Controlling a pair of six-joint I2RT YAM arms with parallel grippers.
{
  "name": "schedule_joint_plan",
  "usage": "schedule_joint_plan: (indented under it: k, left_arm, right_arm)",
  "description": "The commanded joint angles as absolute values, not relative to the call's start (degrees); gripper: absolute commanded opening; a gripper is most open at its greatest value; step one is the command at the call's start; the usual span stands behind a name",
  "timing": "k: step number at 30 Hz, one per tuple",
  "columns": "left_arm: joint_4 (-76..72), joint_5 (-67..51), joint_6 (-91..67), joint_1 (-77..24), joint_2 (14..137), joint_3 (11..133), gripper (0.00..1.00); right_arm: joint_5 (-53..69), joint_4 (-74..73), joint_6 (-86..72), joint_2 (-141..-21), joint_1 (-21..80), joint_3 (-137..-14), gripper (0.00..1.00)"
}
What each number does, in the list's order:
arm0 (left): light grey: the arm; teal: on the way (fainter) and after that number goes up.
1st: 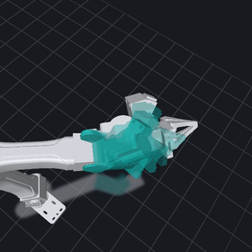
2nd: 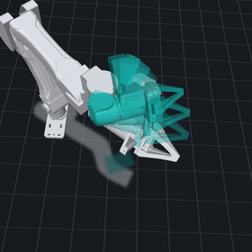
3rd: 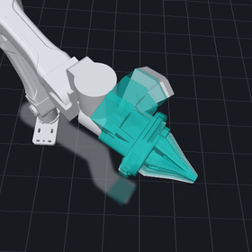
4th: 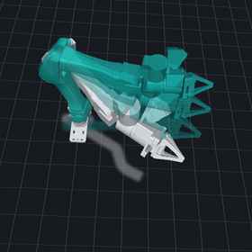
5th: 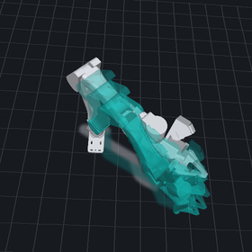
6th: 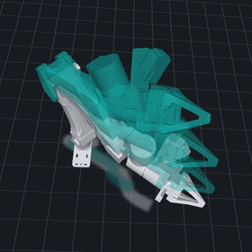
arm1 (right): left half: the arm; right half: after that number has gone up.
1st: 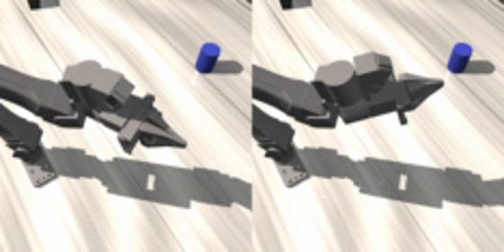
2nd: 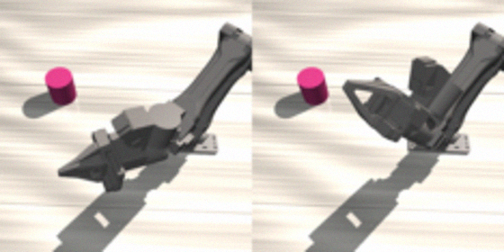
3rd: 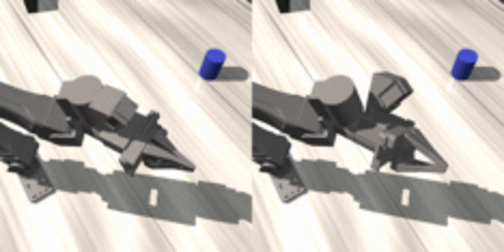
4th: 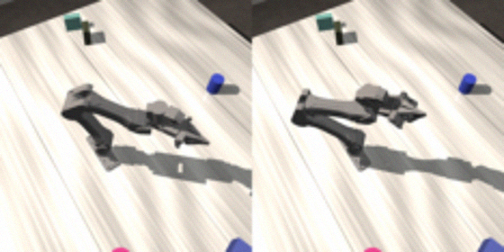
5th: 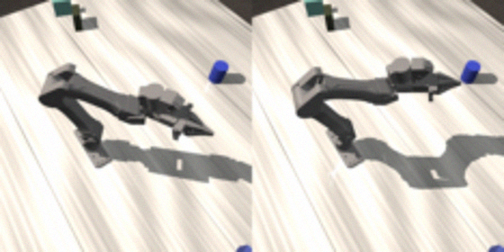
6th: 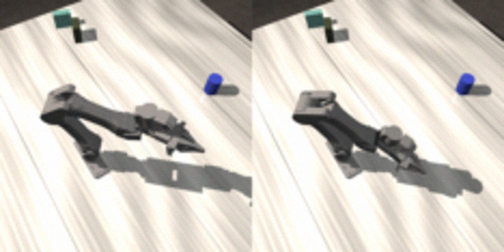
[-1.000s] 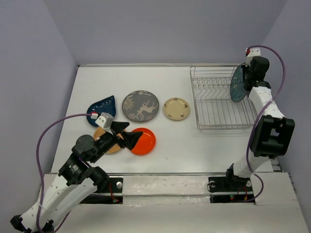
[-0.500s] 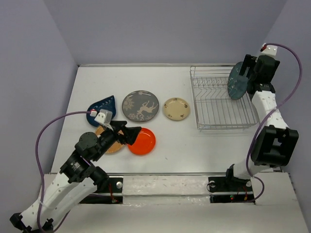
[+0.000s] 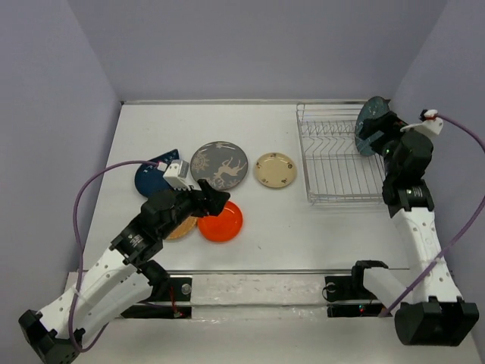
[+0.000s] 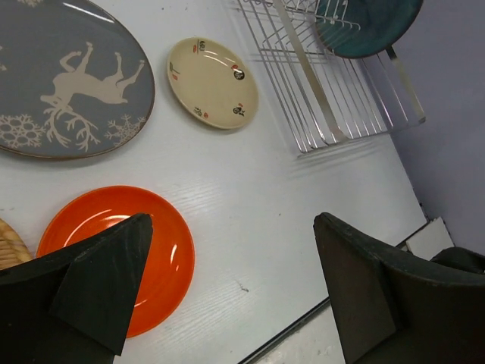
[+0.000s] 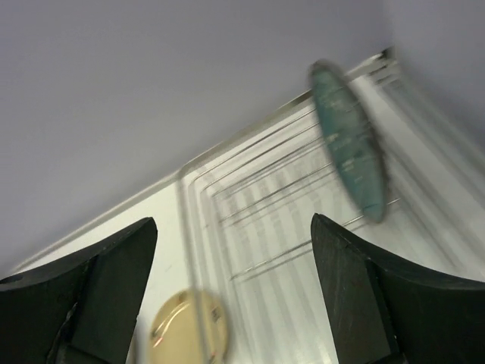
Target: Load the plates into the dish rack
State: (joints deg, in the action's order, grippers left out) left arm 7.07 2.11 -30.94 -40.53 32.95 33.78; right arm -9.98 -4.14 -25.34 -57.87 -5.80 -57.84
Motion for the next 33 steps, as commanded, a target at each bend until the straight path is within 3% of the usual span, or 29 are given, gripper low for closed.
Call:
schedule_joint_plan:
  k: [1, 6, 9, 13, 17, 24, 33]
  left_arm:
    - [2.64, 5.97, -38.22, -40.17, 35.67, 34.63, 0.99]
    - [3.52, 14.14, -40.78, -39.11, 43.32, 36.91, 0.99]
    - [3.08, 19.32, -43.5, -36.57, 46.93, 37.79, 0.91]
    - [1.23, 14.27, -45.09, -27.8, 52.28, 37.71, 0.89]
    - [-1.84, 12.13, -45.61, -20.57, 57.56, 37.53, 0.93]
    - [-4.04, 14.33, -44.82, -19.78, 70.38, 42.54, 0.99]
    - [-7.12, 14.23, -46.41, -19.42, 79.27, 44.12, 0.99]
  right_arm:
    - [-1.6, -1.76, -34.35, -49.06, 3.5, -49.94, 0.84]
    - [6.05, -0.7, -37.26, -42.9, 9.49, -42.45, 0.81]
    - [8.87, -1.76, -37.0, -40.44, 11.42, -39.39, 0.81]
    - [14.76, -2.02, -38.31, -36.49, 12.65, -36.31, 0.81]
    - [16.17, -1.84, -38.15, -33.85, 13.97, -33.76, 0.81]
    - [18.1, -2.72, -37.0, -31.12, 13.97, -32.96, 0.82]
    - [20.3, -2.72, -36.21, -30.76, 13.97, -32.08, 0.82]
